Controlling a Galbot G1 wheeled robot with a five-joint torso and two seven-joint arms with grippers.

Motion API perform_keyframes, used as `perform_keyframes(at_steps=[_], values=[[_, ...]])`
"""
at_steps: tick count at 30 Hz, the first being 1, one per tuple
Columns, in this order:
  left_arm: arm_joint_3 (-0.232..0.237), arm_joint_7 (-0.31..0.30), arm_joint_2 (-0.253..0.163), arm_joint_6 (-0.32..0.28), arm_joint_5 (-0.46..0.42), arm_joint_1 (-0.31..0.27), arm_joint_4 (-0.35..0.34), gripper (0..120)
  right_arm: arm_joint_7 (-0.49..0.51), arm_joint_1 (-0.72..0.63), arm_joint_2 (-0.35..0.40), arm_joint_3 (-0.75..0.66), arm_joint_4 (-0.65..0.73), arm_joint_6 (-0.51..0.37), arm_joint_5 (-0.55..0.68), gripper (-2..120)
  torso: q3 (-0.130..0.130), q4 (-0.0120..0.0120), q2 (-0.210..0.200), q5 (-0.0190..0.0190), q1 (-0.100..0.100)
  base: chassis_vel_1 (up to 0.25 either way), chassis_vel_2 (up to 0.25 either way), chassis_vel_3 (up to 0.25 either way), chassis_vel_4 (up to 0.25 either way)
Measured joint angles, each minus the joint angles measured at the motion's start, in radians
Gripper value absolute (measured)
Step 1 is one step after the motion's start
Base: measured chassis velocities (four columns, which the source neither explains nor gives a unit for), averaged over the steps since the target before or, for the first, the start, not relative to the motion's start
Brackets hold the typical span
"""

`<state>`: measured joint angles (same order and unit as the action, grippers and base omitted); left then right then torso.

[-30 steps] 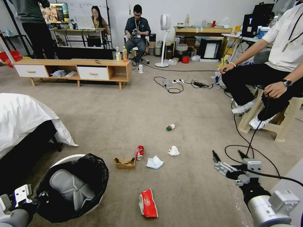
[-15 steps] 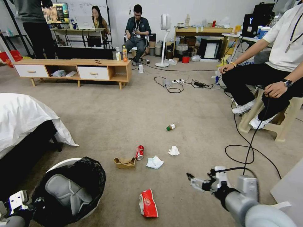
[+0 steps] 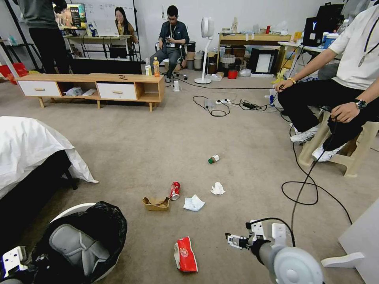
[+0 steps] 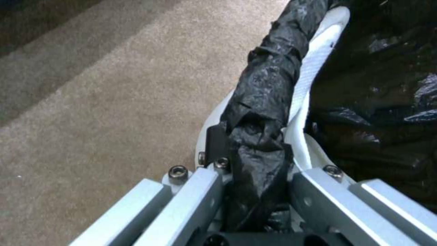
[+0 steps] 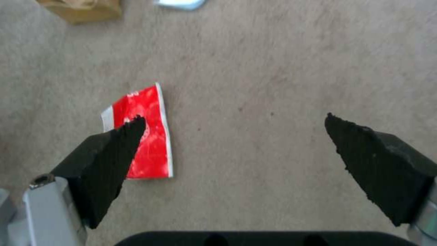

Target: Pick up the trash bin and place the garbage on the floor into it.

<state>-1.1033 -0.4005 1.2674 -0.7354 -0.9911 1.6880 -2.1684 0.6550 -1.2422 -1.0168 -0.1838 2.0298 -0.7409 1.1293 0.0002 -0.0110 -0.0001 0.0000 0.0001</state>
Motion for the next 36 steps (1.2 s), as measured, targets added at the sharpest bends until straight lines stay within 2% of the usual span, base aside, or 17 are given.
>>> perform_keyframes(at_steps=[11,19,29,36], values=[[-0.010,0.008,0.017,0.000,0.015,0.009,0.000,1,-0.035,0.089,-0.046,0.119,-0.120,0.003,-0.029,100,0.000,-0.0001,0.000,-0.0002,0.000,0.000,0.000,0.000,0.000],[-0.025,0.010,0.013,0.000,0.014,0.014,0.004,1,-0.048,0.143,-0.086,0.186,-0.165,0.004,-0.042,100,0.000,0.0000,0.000,-0.0001,0.000,0.000,0.000,0.000,0.000],[-0.026,0.011,0.015,0.000,0.013,0.004,0.017,1,-0.079,0.195,-0.100,0.250,-0.221,0.006,-0.049,100,0.000,-0.0001,0.000,-0.0002,0.000,0.000,0.000,0.000,0.000],[-0.030,0.011,0.018,0.000,0.012,-0.003,0.031,1,-0.096,0.262,-0.182,0.315,-0.320,0.018,-0.047,100,0.000,0.0002,0.000,-0.0001,0.000,0.000,0.000,0.000,0.000]])
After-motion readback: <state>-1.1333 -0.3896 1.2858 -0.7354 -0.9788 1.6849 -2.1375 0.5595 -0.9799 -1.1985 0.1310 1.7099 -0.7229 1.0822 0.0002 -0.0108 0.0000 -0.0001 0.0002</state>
